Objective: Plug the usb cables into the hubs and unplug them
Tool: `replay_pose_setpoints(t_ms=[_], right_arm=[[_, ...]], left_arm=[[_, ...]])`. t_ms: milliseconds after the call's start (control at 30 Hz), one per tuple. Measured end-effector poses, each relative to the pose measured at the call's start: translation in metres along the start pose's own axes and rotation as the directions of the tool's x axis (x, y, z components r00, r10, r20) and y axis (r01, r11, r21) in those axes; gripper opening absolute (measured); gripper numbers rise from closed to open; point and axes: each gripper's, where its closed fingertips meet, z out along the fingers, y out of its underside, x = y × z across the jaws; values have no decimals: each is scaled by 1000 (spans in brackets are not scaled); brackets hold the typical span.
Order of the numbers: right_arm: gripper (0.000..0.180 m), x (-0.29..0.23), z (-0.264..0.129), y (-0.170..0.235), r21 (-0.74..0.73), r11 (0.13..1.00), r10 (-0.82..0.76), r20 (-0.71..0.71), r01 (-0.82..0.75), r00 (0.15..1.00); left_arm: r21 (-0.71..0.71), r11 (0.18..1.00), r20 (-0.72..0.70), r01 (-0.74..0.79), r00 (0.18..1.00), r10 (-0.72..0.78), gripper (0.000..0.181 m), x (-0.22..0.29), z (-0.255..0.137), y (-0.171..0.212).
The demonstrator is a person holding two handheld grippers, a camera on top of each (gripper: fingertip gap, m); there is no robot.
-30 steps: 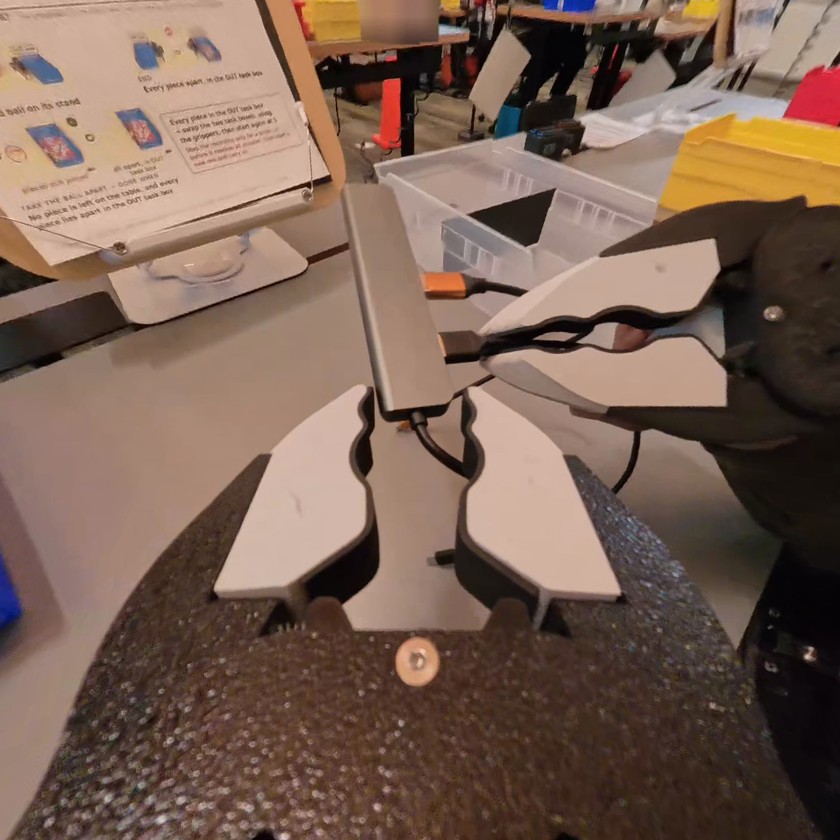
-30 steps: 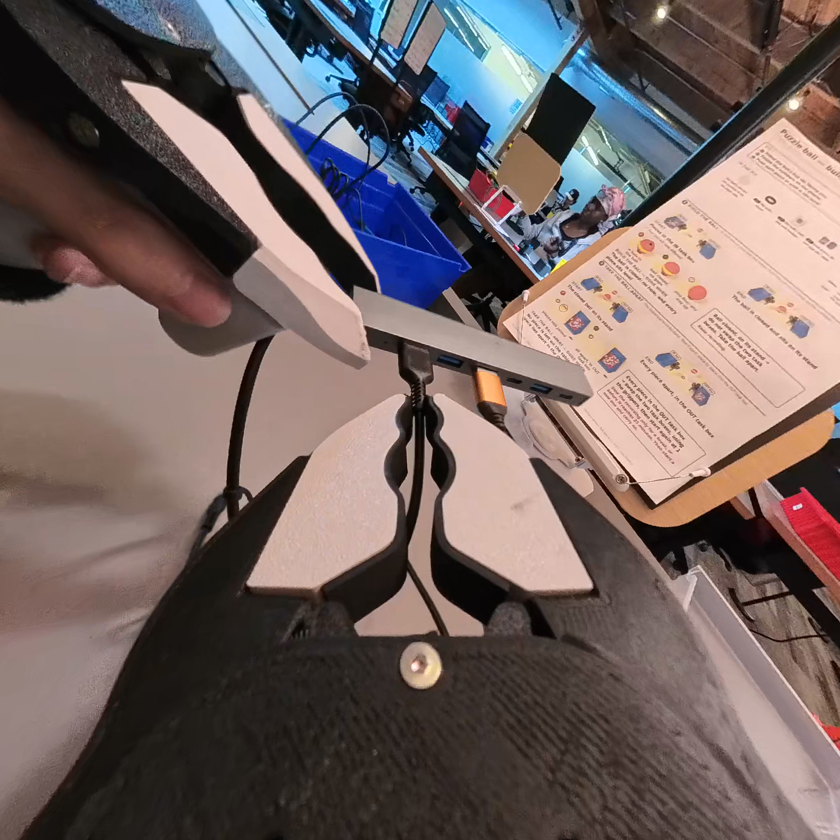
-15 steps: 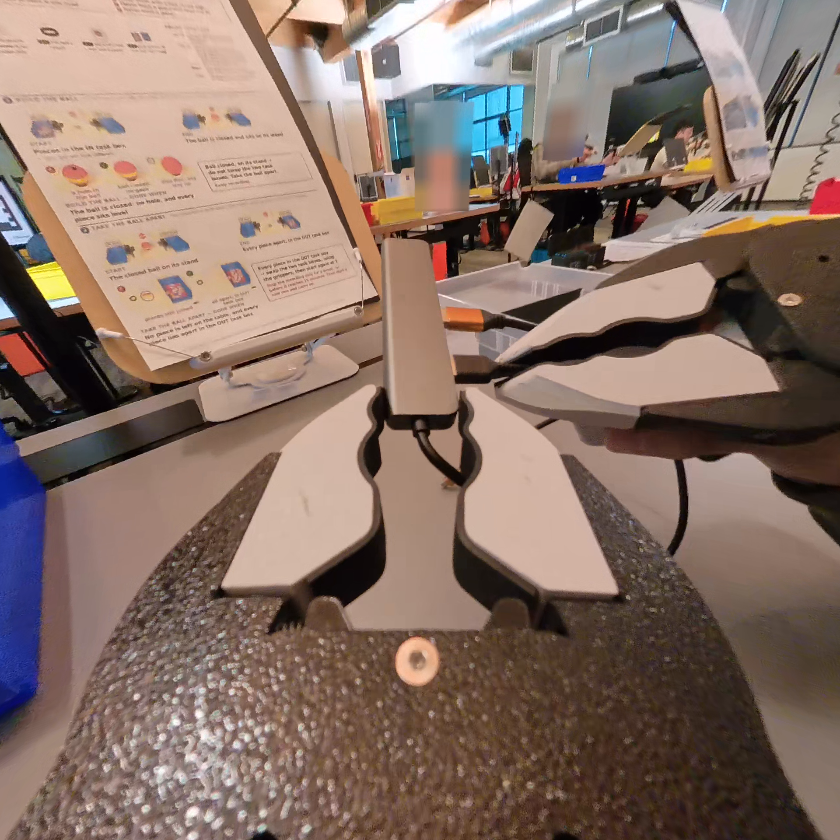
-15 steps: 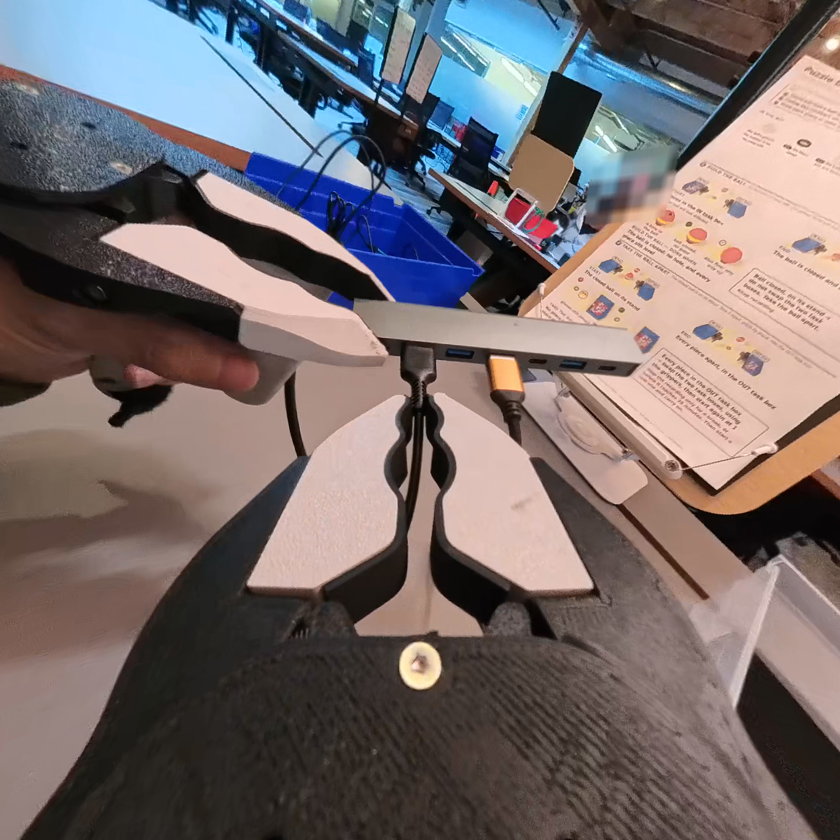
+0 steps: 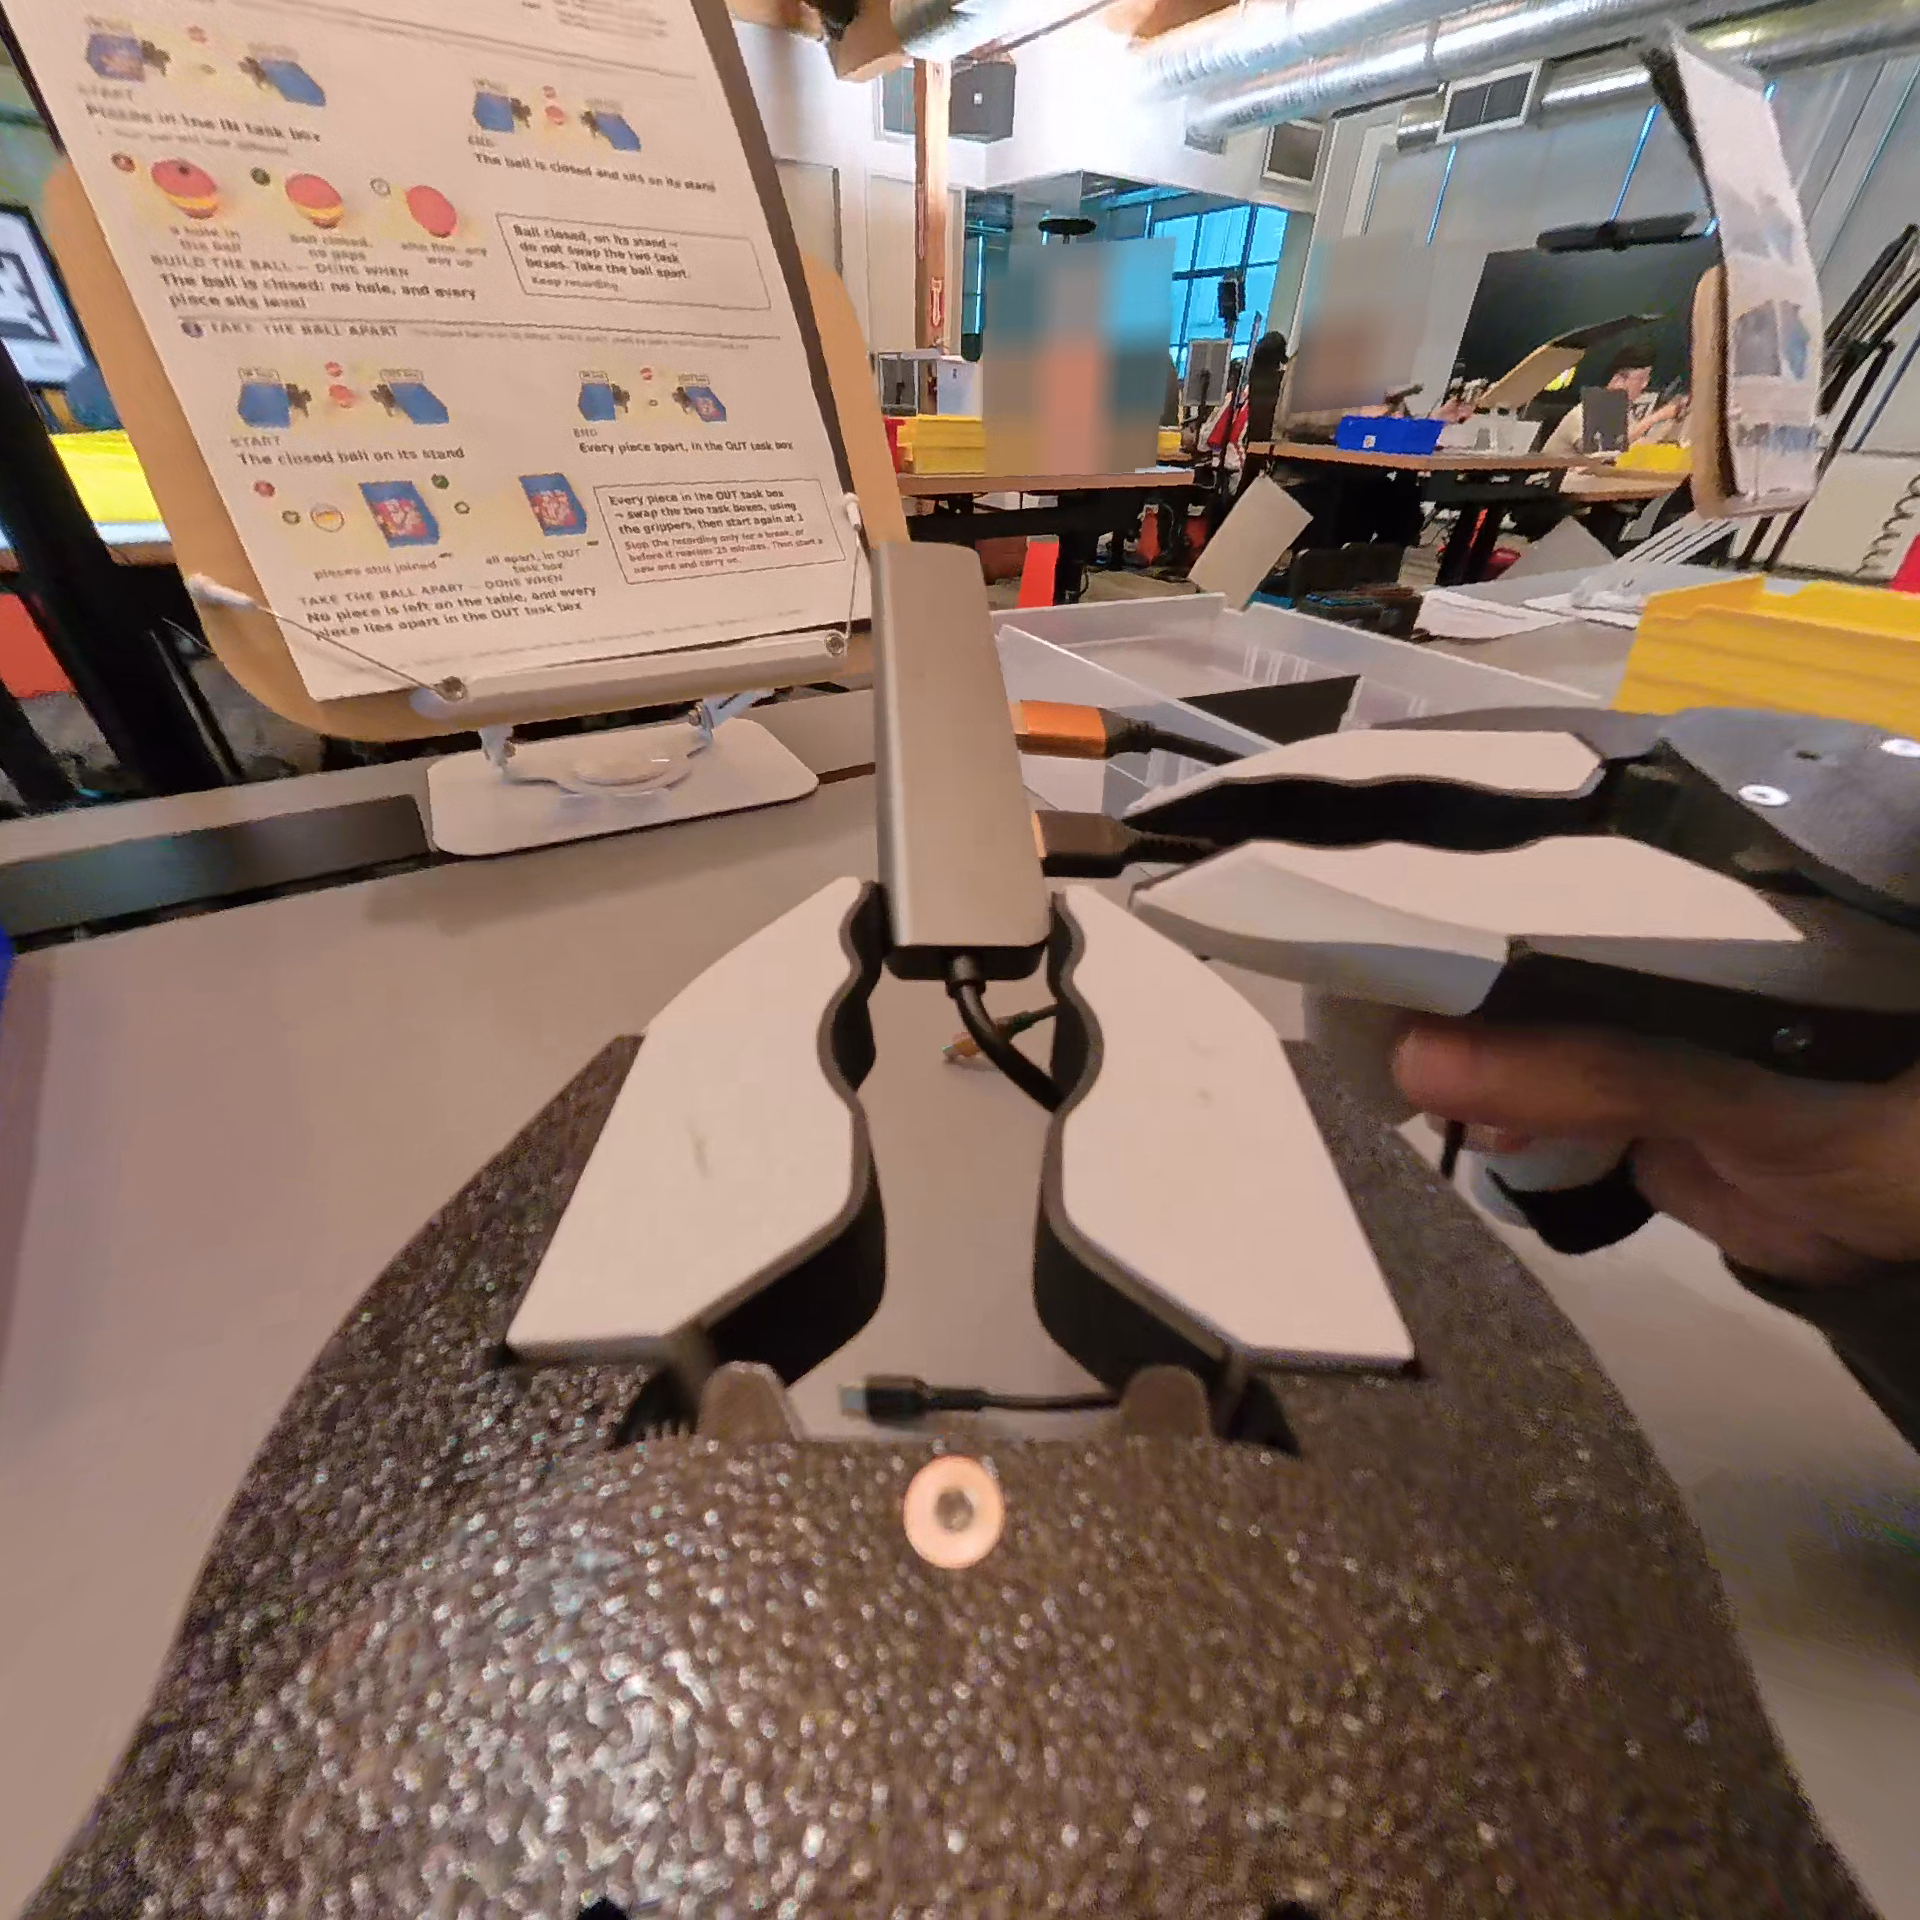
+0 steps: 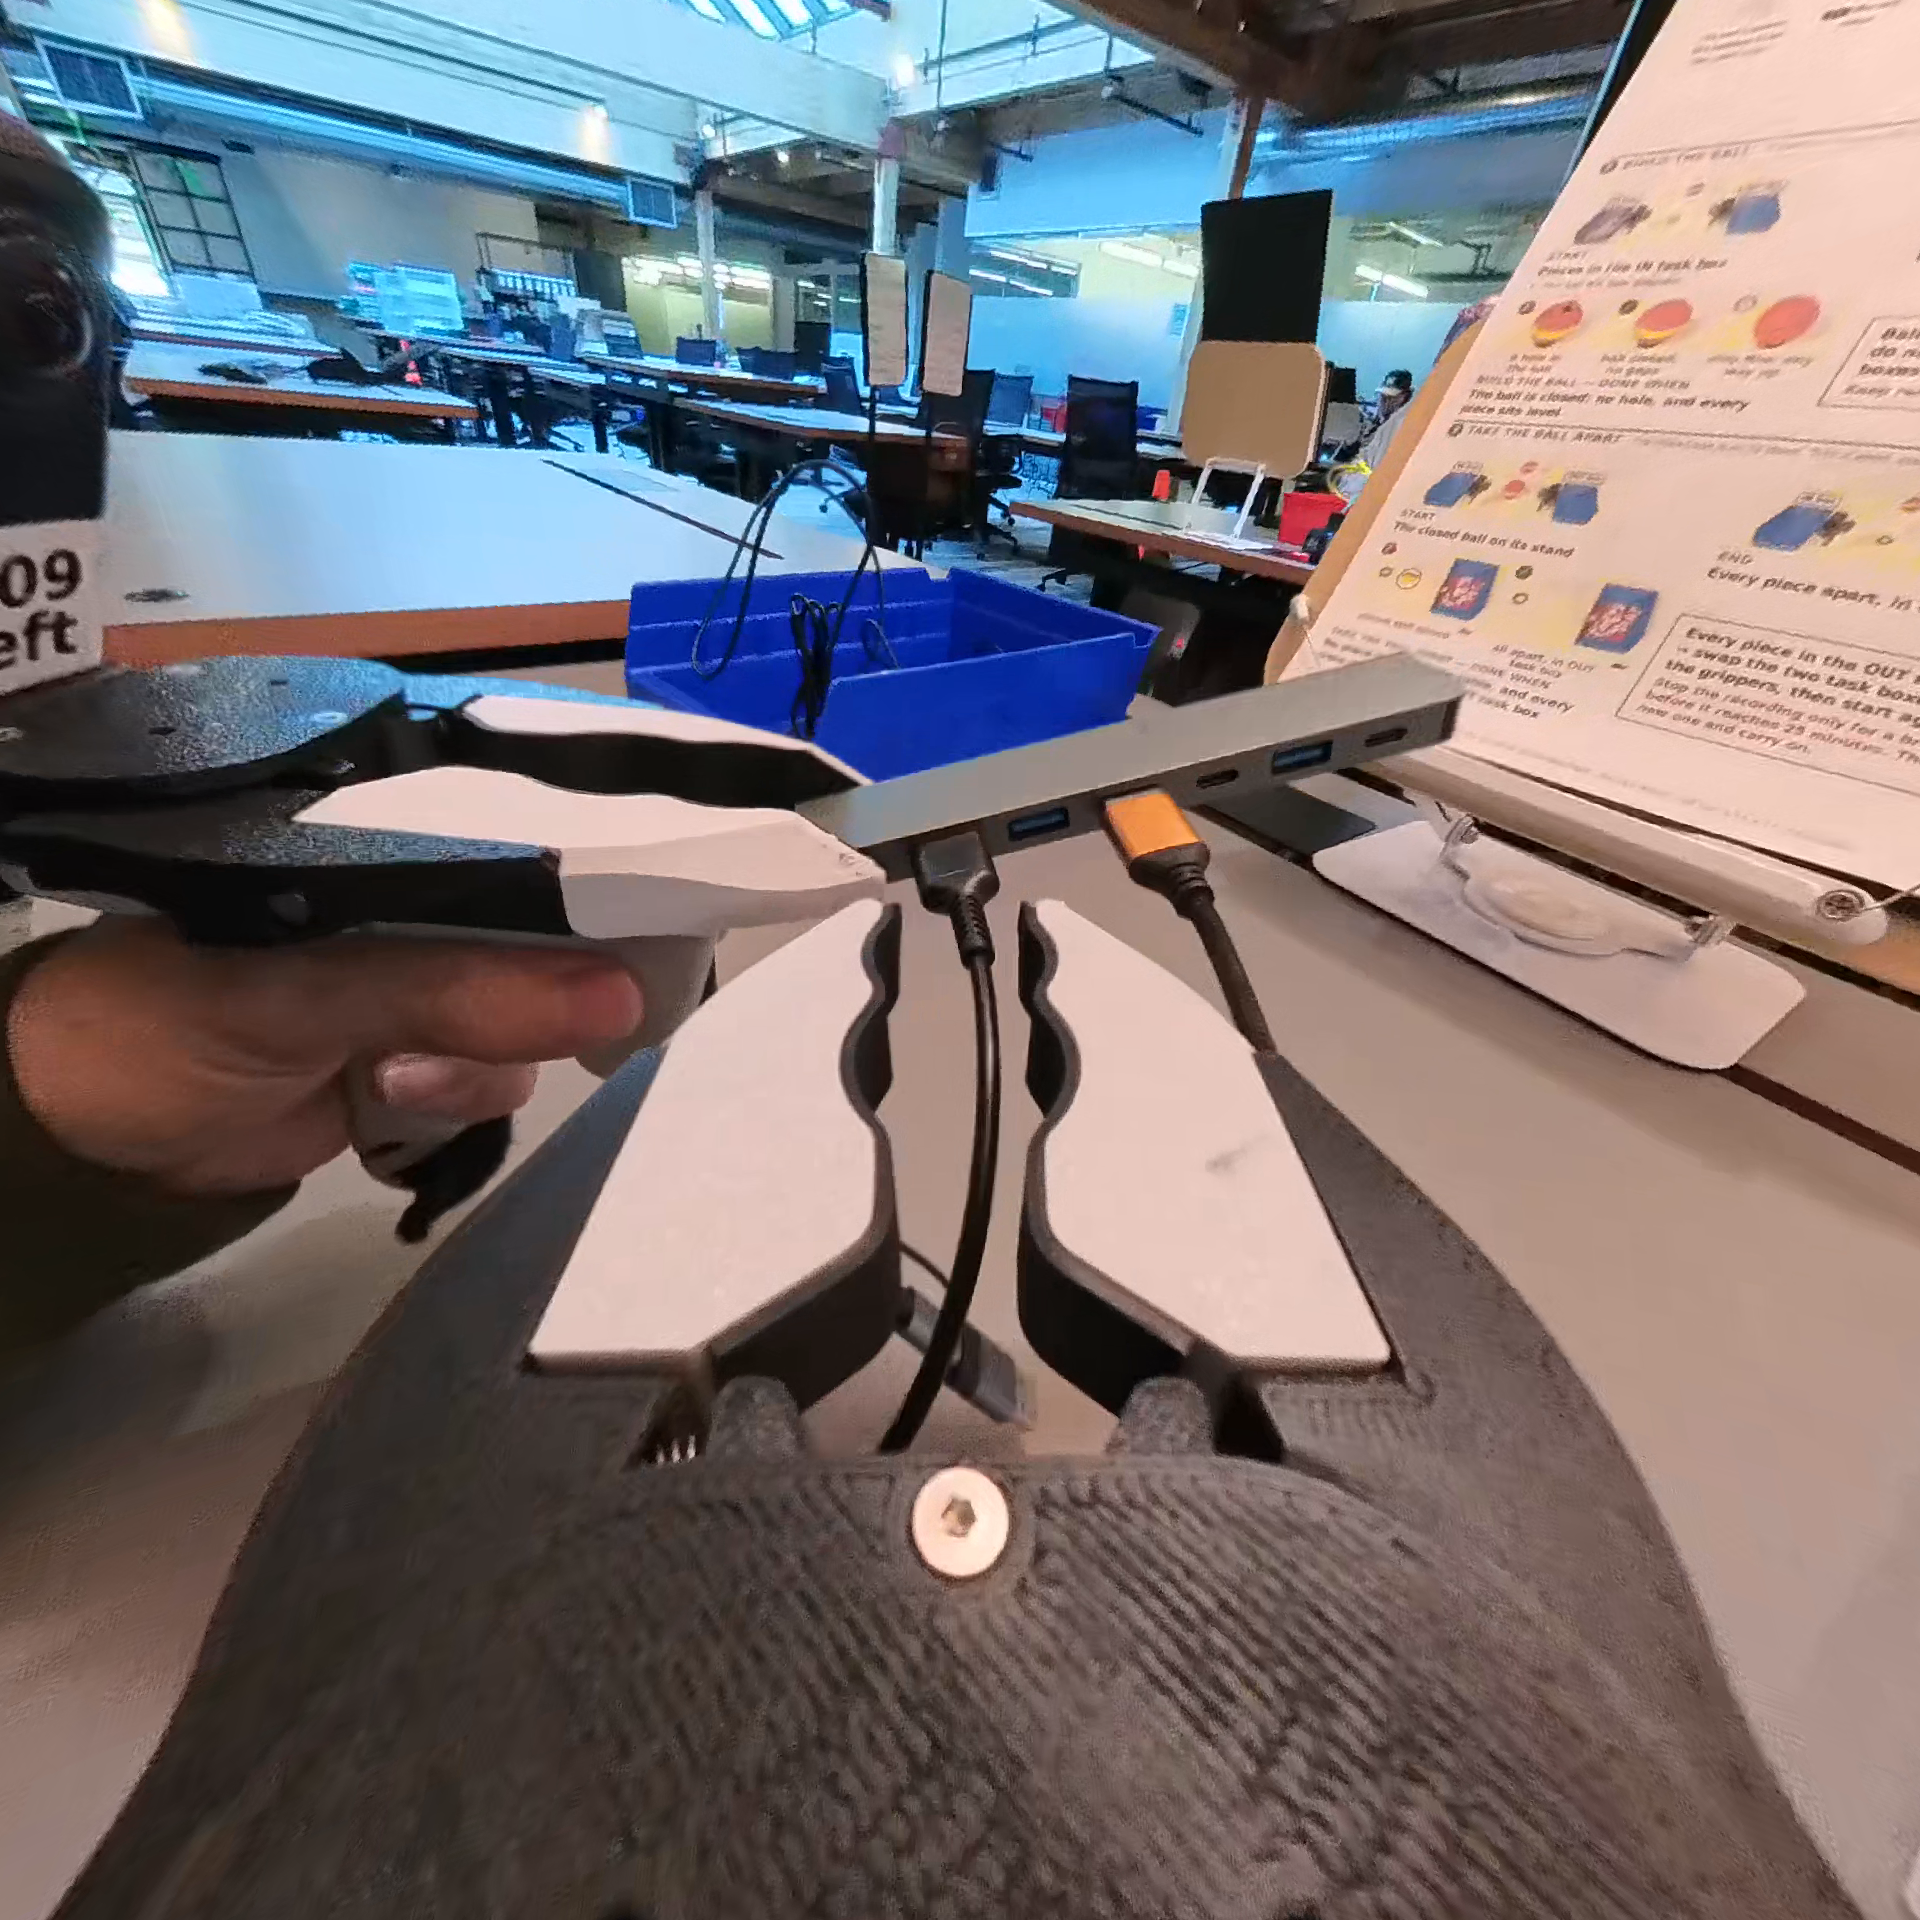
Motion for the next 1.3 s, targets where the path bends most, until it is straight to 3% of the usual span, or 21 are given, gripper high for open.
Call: replay_pose_setpoints(t_ms=[300, 700, 900, 967, 1033, 1133, 1300], right_arm=[[15, -7, 0, 6, 20, 1000, 11, -18, -10, 1000], [15, -10, -13, -3, 53, 988, -138, -116, 145, 984], [15, -6, -9, 18, 48, 997, -63, -95, 68, 993], [15, 6, -17, 27, 28, 997, -62, -141, 67, 988], [15, 18, -27, 32, 3, 999, -39, -152, 40, 988], [15, 22, -34, 10, 48, 997, -54, -141, 61, 989], [15, 25, -69, -66, 163, 979, -109, -84, 121, 991]], left_arm=[[-39, 998, -56, 53, 997, -55, 30, 9, -5, 9], [-35, 998, -89, 43, 995, -46, 30, 22, -10, 4], [-81, 996, -44, 37, 998, -41, 29, 17, -5, 19], [-75, 995, 107, 67, 993, -59, 29, -18, -8, 23], [-63, 996, 113, 63, 992, -55, 29, -43, -17, 19], [-42, 998, 119, 53, 992, -48, 29, -40, -21, 8], [-14, 1000, 237, -18, 971, 21, 29, -58, -33, -8]])
